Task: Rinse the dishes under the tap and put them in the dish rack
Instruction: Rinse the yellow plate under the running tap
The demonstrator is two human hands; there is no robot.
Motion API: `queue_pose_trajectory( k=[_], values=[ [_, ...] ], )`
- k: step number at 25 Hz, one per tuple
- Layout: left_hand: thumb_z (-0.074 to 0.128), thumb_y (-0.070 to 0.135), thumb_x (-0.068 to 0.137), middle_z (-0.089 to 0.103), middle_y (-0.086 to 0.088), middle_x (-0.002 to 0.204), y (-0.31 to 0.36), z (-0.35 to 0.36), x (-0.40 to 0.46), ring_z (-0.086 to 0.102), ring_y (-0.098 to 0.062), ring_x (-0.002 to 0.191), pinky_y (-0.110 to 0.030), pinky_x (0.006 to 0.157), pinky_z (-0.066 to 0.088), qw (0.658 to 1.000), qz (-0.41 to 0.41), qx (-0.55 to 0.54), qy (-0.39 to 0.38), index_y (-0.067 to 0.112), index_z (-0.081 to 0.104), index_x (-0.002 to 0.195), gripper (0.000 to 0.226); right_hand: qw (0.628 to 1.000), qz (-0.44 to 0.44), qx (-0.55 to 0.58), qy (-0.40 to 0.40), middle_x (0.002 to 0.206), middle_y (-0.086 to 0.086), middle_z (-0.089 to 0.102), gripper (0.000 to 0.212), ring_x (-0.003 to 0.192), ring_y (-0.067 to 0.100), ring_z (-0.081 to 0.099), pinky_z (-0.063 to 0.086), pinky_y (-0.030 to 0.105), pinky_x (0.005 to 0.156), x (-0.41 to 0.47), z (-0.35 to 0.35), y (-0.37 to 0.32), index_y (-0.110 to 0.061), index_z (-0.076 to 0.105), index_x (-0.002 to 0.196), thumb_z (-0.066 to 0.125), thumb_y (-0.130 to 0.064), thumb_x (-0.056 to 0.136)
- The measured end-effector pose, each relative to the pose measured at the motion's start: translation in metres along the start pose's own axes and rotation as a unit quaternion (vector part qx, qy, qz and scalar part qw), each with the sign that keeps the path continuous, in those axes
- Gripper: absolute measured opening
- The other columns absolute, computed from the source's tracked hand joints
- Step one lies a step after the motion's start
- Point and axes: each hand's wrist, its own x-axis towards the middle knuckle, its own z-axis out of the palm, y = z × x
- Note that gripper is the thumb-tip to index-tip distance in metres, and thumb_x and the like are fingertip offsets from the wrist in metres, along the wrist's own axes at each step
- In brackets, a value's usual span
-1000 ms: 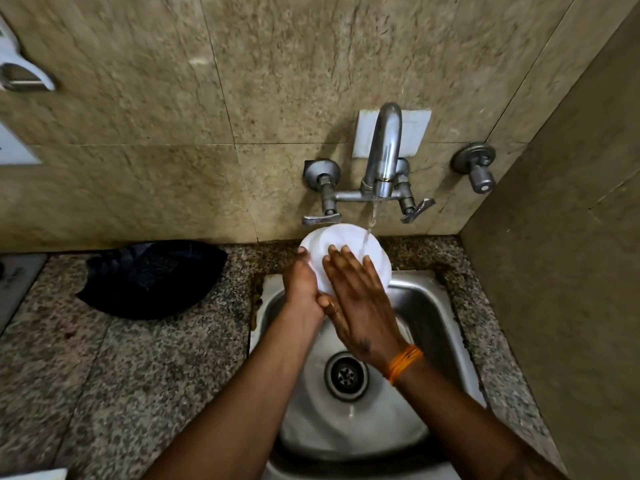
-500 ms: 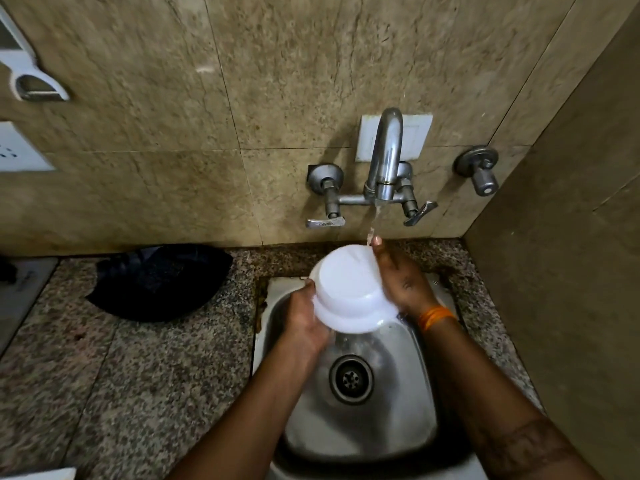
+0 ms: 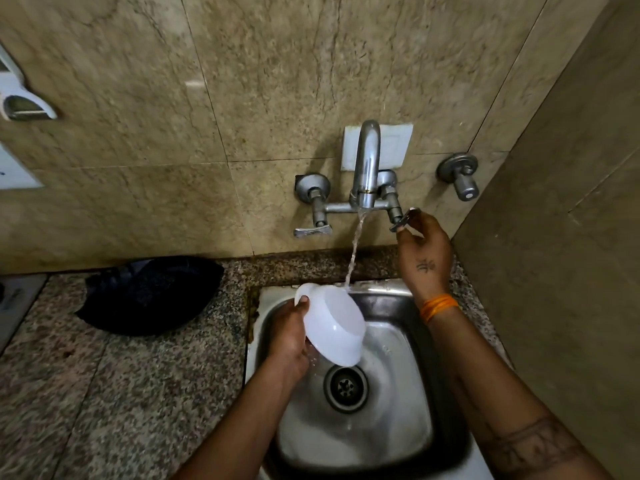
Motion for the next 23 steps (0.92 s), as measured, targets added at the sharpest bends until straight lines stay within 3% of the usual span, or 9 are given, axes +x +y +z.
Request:
queue_pose_trajectory(
  k=[5, 9, 12, 15, 17, 19, 21, 23],
  values=[
    [0.052, 0.025, 0.105, 0.070, -0.003, 0.107, -0.005, -0.011, -0.008, 0.065, -0.023, 0.089, -0.031, 0.055, 0.055, 0.999, 0.043, -0.002, 0.025, 0.023, 0.064, 0.119, 0.018, 0.986, -0.128, -0.107, -0.030, 0.125, 0.013, 0.067, 0.043, 0.111, 0.032, 0.066, 0.055, 0.044, 0.092, -0.014, -0.001, -0.011, -0.011, 0.057, 0.133, 0.063, -0.019, 0.091],
    [0.050, 0.025, 0.106, 0.069, -0.006, 0.110, -0.013, -0.018, -0.015, 0.065, -0.026, 0.093, -0.039, 0.072, 0.056, 0.999, 0.026, -0.031, 0.006, 0.025, 0.063, 0.121, 0.019, 0.973, -0.142, -0.155, -0.091, 0.131, 0.013, 0.061, 0.049, 0.110, 0.033, 0.063, 0.053, 0.042, 0.093, -0.012, -0.013, -0.012, -0.012, 0.051, 0.138, 0.062, -0.022, 0.091],
    [0.049, 0.024, 0.106, 0.070, -0.008, 0.114, -0.017, -0.025, -0.019, 0.066, -0.027, 0.098, -0.041, 0.078, 0.056, 0.997, 0.023, -0.067, -0.017, 0.022, 0.063, 0.122, 0.021, 0.988, -0.068, -0.088, -0.106, 0.138, 0.009, 0.061, 0.048, 0.119, 0.024, 0.061, 0.050, 0.039, 0.101, -0.032, -0.023, 0.008, -0.016, 0.054, 0.141, 0.063, -0.027, 0.095],
    [0.051, 0.022, 0.106, 0.069, -0.015, 0.126, -0.018, -0.041, -0.021, 0.064, -0.031, 0.111, -0.042, 0.085, 0.055, 0.992, 0.013, -0.124, -0.030, 0.011, 0.060, 0.133, 0.031, 0.987, 0.101, -0.019, -0.121, 0.117, 0.016, 0.070, 0.018, 0.108, 0.030, 0.066, 0.054, 0.043, 0.093, -0.080, -0.012, 0.055, -0.016, 0.069, 0.111, 0.060, -0.028, 0.100],
    [0.051, 0.020, 0.105, 0.067, -0.017, 0.129, -0.018, -0.055, -0.025, 0.064, -0.030, 0.112, -0.042, 0.083, 0.055, 0.988, 0.000, -0.153, -0.034, 0.006, 0.058, 0.138, 0.036, 0.946, 0.274, 0.033, -0.170, 0.105, 0.022, 0.071, 0.014, 0.088, 0.029, 0.069, 0.060, 0.043, 0.077, -0.115, -0.004, 0.074, -0.019, 0.068, 0.094, 0.057, -0.024, 0.101],
    [0.050, 0.019, 0.105, 0.066, -0.019, 0.131, -0.019, -0.073, -0.028, 0.063, -0.030, 0.113, -0.042, 0.085, 0.054, 0.986, -0.009, -0.160, -0.036, 0.003, 0.057, 0.139, 0.039, 0.887, 0.380, 0.084, -0.248, 0.093, 0.017, 0.077, 0.014, 0.072, 0.025, 0.073, 0.061, 0.036, 0.062, -0.140, 0.001, 0.082, -0.012, 0.071, 0.100, 0.058, -0.018, 0.098],
    [0.051, 0.021, 0.106, 0.069, -0.017, 0.124, -0.017, -0.093, -0.031, 0.065, -0.030, 0.110, -0.043, 0.084, 0.056, 0.988, -0.007, -0.150, -0.029, 0.004, 0.059, 0.137, 0.037, 0.862, 0.395, 0.123, -0.293, 0.084, 0.012, 0.078, 0.018, 0.065, 0.023, 0.074, 0.060, 0.030, 0.058, -0.151, 0.008, 0.078, -0.006, 0.074, 0.107, 0.060, -0.008, 0.095],
    [0.054, 0.027, 0.105, 0.073, -0.012, 0.114, -0.007, -0.118, -0.034, 0.070, -0.027, 0.098, -0.041, 0.071, 0.060, 0.996, 0.006, -0.088, -0.007, 0.010, 0.063, 0.128, 0.030, 0.853, 0.387, 0.177, -0.302, 0.085, 0.013, 0.076, 0.023, 0.065, 0.023, 0.072, 0.059, 0.029, 0.057, -0.154, 0.019, 0.062, -0.004, 0.073, 0.112, 0.059, 0.001, 0.094]
  ],
)
